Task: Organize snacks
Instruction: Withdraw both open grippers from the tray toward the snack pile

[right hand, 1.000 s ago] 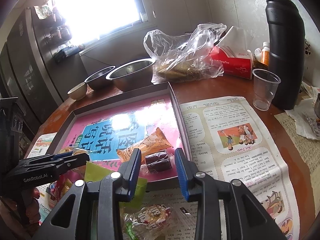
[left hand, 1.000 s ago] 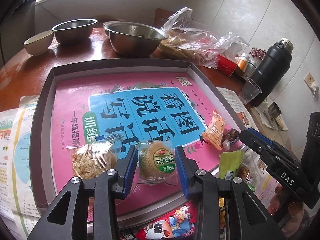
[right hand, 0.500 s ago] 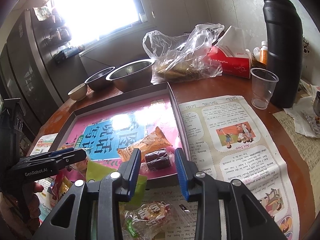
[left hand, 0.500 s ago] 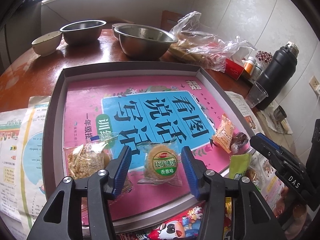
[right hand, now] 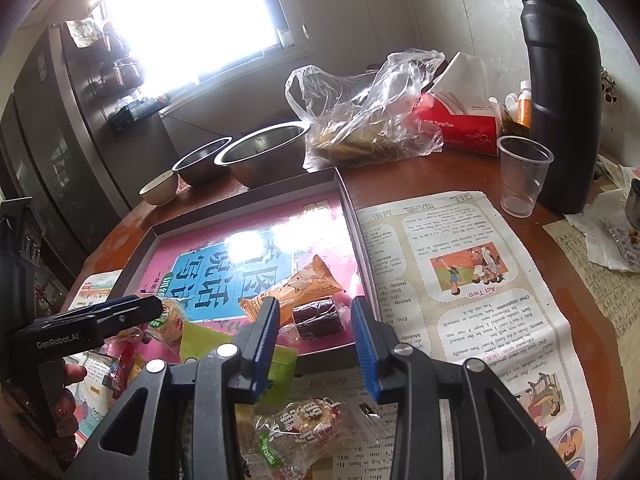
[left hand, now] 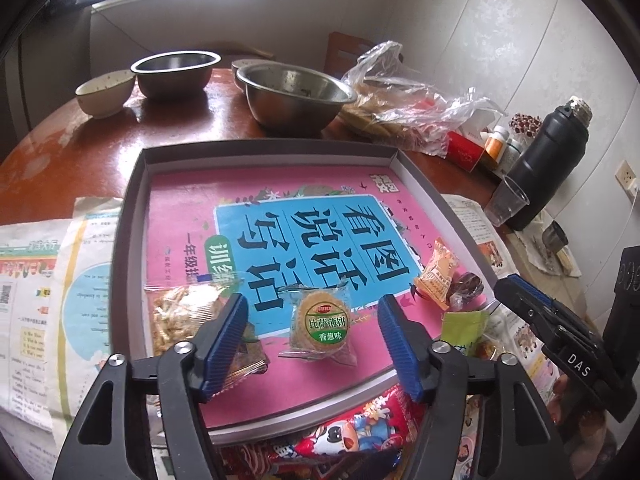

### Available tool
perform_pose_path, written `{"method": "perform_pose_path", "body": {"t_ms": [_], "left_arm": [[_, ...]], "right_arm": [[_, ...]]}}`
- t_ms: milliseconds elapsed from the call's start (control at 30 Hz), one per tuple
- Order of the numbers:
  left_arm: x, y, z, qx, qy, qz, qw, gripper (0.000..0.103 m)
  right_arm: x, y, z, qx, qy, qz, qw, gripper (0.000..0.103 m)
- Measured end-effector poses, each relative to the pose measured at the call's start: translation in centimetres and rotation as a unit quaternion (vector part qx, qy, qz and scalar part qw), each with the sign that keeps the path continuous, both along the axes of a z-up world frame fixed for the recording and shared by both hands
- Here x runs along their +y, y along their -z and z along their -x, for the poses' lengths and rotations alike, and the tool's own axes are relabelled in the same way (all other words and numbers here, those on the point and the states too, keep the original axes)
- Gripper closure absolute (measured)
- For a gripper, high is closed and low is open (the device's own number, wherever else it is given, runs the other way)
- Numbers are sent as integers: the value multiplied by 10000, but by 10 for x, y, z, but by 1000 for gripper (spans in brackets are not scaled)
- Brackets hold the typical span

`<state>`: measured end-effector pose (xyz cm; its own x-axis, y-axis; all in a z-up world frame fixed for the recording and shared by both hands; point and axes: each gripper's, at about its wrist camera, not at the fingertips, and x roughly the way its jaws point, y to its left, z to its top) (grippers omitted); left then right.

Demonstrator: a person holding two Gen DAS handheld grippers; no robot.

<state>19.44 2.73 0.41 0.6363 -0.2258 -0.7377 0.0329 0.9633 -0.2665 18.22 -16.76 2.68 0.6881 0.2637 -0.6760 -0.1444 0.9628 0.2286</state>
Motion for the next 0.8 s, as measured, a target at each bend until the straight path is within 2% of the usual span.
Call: {"method": "perform_pose_path", "body": {"t_ms": [267,567,800], "left_arm": [[2,-19,17,-217,-51,-38,9997,28],[1,-33,34,-376,-47,-108,9992,28],[-4,-38,46,-420,-21,-211,9989,28]], "right_arm": [[-1,-11,9,-184,-77,-66,9998,53],[2,-19,19,-296,-181,-56,9994,48],[4,-25,28,-376,-254,-37,9990,47]]}}
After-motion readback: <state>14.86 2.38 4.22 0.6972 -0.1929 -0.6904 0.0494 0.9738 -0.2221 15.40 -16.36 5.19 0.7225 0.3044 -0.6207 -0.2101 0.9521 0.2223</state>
